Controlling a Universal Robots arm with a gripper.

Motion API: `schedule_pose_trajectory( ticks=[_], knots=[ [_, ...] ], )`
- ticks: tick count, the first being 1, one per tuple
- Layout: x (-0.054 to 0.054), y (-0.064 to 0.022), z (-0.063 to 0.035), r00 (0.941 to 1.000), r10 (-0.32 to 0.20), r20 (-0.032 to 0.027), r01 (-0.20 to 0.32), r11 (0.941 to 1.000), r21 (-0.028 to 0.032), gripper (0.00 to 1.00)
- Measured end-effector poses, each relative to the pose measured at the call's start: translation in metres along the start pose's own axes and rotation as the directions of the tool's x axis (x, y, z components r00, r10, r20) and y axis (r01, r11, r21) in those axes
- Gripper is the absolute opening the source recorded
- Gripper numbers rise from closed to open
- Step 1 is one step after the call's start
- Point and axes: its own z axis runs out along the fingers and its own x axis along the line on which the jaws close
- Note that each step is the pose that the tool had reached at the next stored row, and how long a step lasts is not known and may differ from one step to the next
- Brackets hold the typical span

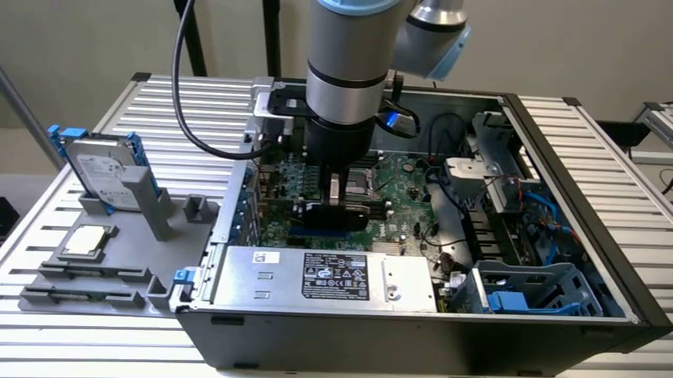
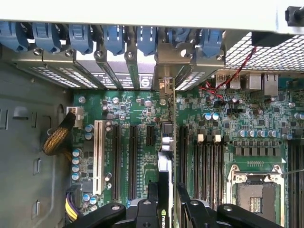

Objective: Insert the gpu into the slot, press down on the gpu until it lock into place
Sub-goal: 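Press down on the gpu until it lock into place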

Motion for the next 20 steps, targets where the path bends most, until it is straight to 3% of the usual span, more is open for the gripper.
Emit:
schedule_pose_trajectory(
  ticks=[5, 20],
  knots=[
    [0.0001, 0.0, 0.0004, 1.0, 0.0, -0.0078, 0.0, 1.0, -0.0012, 0.26],
    [-0.0004, -0.0012, 0.0031, 1.0, -0.001, -0.0081, 0.001, 1.0, -0.0014, 0.26]
  ],
)
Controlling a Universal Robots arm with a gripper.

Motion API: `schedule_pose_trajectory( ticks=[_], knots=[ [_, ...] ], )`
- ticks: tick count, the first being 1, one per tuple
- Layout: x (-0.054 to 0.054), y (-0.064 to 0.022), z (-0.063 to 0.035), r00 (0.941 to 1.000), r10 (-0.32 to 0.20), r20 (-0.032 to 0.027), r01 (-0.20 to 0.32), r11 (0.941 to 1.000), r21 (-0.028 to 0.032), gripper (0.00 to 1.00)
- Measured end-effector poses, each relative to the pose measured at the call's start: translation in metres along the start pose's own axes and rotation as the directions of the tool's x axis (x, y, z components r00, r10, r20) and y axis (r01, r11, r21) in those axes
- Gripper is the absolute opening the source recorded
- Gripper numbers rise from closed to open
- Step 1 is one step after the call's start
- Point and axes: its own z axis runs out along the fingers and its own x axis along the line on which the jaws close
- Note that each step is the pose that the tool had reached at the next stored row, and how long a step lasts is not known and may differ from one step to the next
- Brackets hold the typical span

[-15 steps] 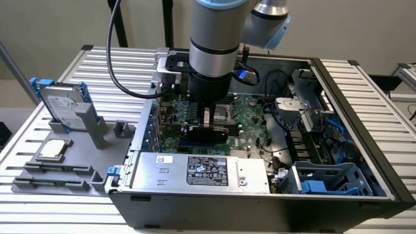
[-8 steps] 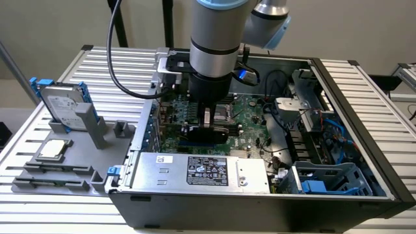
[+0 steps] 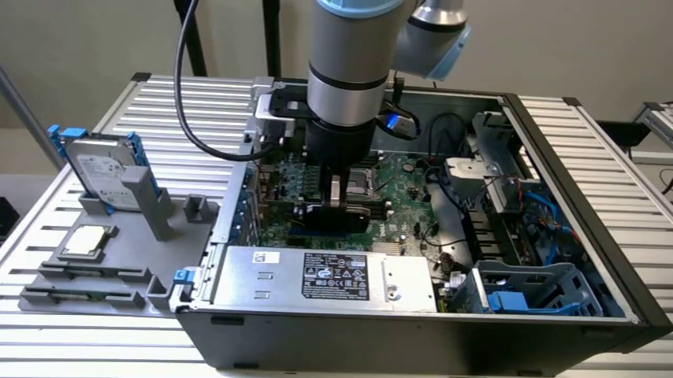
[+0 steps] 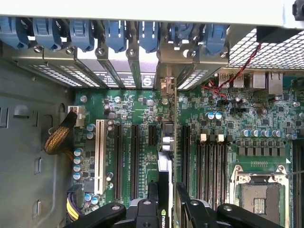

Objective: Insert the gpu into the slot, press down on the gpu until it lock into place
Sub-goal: 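Press down on the gpu until it lock into place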

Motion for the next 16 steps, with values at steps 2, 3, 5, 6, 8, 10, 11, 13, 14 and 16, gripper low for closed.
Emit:
schedule_pose_trajectory(
  ticks=[2, 3, 5, 6, 8, 10, 11, 13, 14, 16],
  knots=[
    [-0.0003, 0.0, 0.0006, 1.0, 0.0, 0.0009, 0.0, 1.0, 0.0004, 0.26],
    [-0.0004, 0.0002, 0.0006, 1.0, 0.0, 0.0005, 0.0, 1.0, 0.0003, 0.26],
    [-0.0008, 0.0005, 0.0005, 1.0, 0.0, 0.0003, 0.0, 1.0, 0.0002, 0.26],
    [-0.0009, 0.0006, 0.0006, 1.0, 0.0, 0.0004, 0.0, 1.0, 0.0002, 0.26],
    [-0.0012, 0.0008, 0.0008, 1.0, 0.0, 0.0003, 0.0, 1.0, 0.0001, 0.26],
    [-0.0012, 0.0009, 0.002, 1.0, 0.0, 0.0003, 0.0, 1.0, 0.0001, 0.26],
    [-0.0012, 0.0009, 0.0032, 1.0, 0.0, 0.0002, 0.0, 1.0, 0.0, 0.26],
    [-0.001, 0.0009, 0.006, 1.0, 0.0, 0.0001, 0.0, 1.0, -0.0001, 0.26],
    [-0.001, 0.0008, 0.0071, 1.0, 0.0, -0.0003, 0.0, 1.0, -0.0002, 0.26],
    [-0.0009, 0.0007, 0.0092, 1.0, 0.0, 0.0002, 0.0, 1.0, 0.0002, 0.26]
  ],
)
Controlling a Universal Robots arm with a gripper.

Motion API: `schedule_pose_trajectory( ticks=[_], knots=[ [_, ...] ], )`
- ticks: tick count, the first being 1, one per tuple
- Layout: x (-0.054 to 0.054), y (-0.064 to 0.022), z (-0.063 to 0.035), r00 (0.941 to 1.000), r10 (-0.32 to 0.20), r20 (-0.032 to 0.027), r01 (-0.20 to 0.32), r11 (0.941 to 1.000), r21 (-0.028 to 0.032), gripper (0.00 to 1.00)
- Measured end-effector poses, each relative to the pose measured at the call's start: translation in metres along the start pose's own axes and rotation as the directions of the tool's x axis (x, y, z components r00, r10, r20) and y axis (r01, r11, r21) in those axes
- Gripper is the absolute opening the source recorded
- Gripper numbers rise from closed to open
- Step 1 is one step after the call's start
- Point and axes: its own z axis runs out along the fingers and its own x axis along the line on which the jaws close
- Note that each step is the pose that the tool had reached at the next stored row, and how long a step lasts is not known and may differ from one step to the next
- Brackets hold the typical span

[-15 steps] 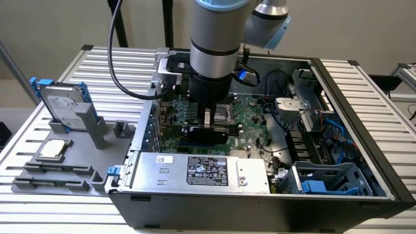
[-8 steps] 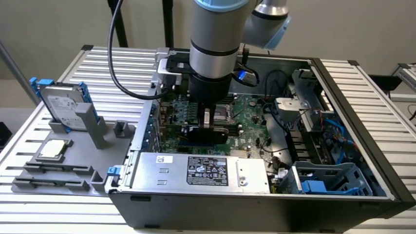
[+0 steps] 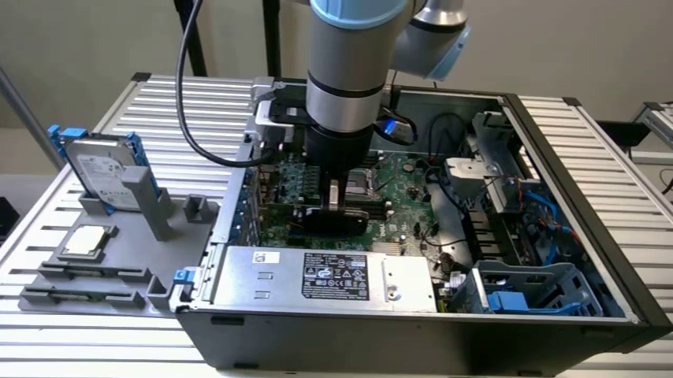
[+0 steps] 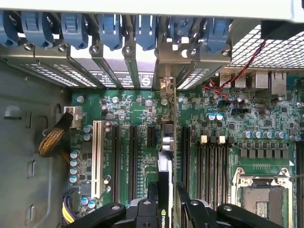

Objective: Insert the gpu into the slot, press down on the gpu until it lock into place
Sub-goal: 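Press down on the gpu until it lock into place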

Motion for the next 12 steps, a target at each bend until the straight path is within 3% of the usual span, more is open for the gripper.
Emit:
schedule_pose_trajectory(
  ticks=[5, 7, 8, 12],
  knots=[
    [0.0, 0.0002, -0.0037, 1.0, 0.0, 0.0008, 0.0, 1.0, 0.0002, 0.27],
    [-0.001, 0.0005, -0.0132, 1.0, 0.0, 0.0002, 0.0, 1.0, -0.0001, 0.27],
    [-0.001, 0.0006, -0.0178, 1.0, 0.0, 0.0002, 0.0, 1.0, 0.0, 0.34],
    [-0.002, 0.0012, -0.036, 1.0, 0.0, 0.0, 0.0, 1.0, -0.0002, 0.34]
  ],
)
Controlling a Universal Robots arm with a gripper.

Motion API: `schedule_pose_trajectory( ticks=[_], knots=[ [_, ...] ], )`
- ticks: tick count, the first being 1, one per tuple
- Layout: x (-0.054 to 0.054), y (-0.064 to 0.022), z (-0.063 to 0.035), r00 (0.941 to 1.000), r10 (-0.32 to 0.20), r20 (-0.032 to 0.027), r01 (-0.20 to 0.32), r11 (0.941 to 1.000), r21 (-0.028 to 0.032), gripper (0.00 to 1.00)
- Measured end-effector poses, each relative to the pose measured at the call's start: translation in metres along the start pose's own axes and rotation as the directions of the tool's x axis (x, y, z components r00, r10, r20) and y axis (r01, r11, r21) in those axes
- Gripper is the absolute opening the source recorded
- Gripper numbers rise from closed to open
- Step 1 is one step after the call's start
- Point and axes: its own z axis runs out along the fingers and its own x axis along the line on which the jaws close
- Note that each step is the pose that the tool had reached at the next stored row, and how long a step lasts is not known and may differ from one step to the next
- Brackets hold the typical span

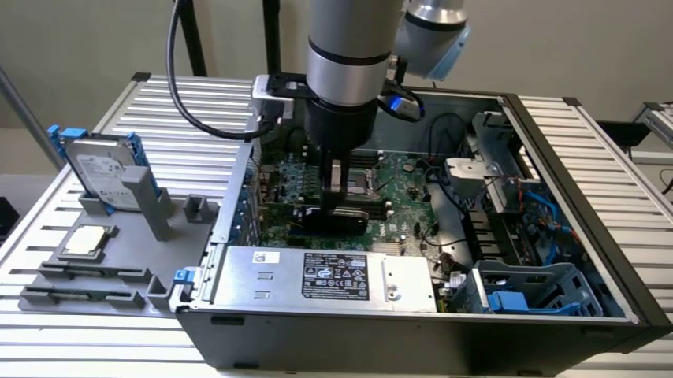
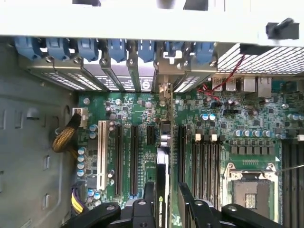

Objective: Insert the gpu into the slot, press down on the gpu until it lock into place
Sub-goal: 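Press down on the gpu until it lock into place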

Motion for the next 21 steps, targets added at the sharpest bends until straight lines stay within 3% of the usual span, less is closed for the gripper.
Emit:
schedule_pose_trajectory(
  ticks=[4, 7, 8, 11, 16, 21],
  knots=[
    [-0.001, 0.0011, -0.0137, 1.0, 0.0, 0.0002, 0.0, 1.0, 0.0001, 0.34],
    [-0.001, 0.0042, -0.0155, 1.0, 0.0, 0.0002, 0.0, 1.0, 0.0011, 0.32],
    [-0.001, 0.0056, -0.0154, 1.0, 0.0, 0.0003, 0.0, 1.0, 0.0027, 0.25],
    [-0.001, 0.0098, -0.0146, 1.0, -0.001, 0.0003, 0.0, 0.9999, 0.0119, 0.13],
    [-0.005, 0.02, -0.0056, 1.0, -0.001, 0.0003, 0.001, 0.9996, 0.0294, 0.11],
    [-0.007, 0.0213, 0.0035, 1.0, -0.002, 0.0003, 0.002, 0.9994, 0.0358, 0.11]
  ],
)
